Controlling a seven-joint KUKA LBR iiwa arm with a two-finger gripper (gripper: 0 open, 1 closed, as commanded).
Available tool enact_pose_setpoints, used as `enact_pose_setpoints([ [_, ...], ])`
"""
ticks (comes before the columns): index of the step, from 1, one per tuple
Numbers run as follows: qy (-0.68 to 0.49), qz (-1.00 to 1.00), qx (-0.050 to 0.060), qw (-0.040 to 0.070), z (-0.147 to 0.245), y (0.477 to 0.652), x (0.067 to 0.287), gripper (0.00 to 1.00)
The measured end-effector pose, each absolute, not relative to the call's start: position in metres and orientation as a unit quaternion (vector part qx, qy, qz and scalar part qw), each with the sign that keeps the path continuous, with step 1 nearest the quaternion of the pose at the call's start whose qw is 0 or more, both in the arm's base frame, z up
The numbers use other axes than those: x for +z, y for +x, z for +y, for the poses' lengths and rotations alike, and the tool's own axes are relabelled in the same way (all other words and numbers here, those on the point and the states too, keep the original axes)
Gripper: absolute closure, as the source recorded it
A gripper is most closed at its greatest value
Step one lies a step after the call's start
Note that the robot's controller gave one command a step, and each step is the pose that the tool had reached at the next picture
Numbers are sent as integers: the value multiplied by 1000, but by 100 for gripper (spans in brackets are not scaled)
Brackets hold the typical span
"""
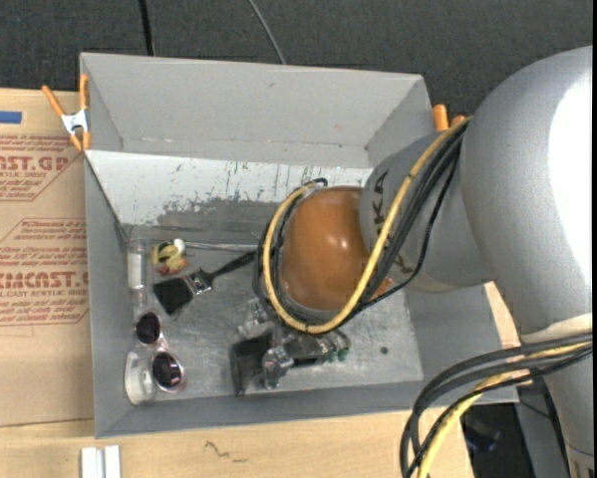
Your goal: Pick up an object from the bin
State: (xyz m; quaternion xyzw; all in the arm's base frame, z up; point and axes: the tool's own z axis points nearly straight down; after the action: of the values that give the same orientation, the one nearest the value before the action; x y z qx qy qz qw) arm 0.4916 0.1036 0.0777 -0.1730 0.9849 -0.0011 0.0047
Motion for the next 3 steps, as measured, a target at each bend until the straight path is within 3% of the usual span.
enact_pose_setpoints([
  [1, -173, 985, 0, -1, 104, 489, 94, 100],
  [3, -174, 985, 0, -2, 104, 489, 124, 100],
])
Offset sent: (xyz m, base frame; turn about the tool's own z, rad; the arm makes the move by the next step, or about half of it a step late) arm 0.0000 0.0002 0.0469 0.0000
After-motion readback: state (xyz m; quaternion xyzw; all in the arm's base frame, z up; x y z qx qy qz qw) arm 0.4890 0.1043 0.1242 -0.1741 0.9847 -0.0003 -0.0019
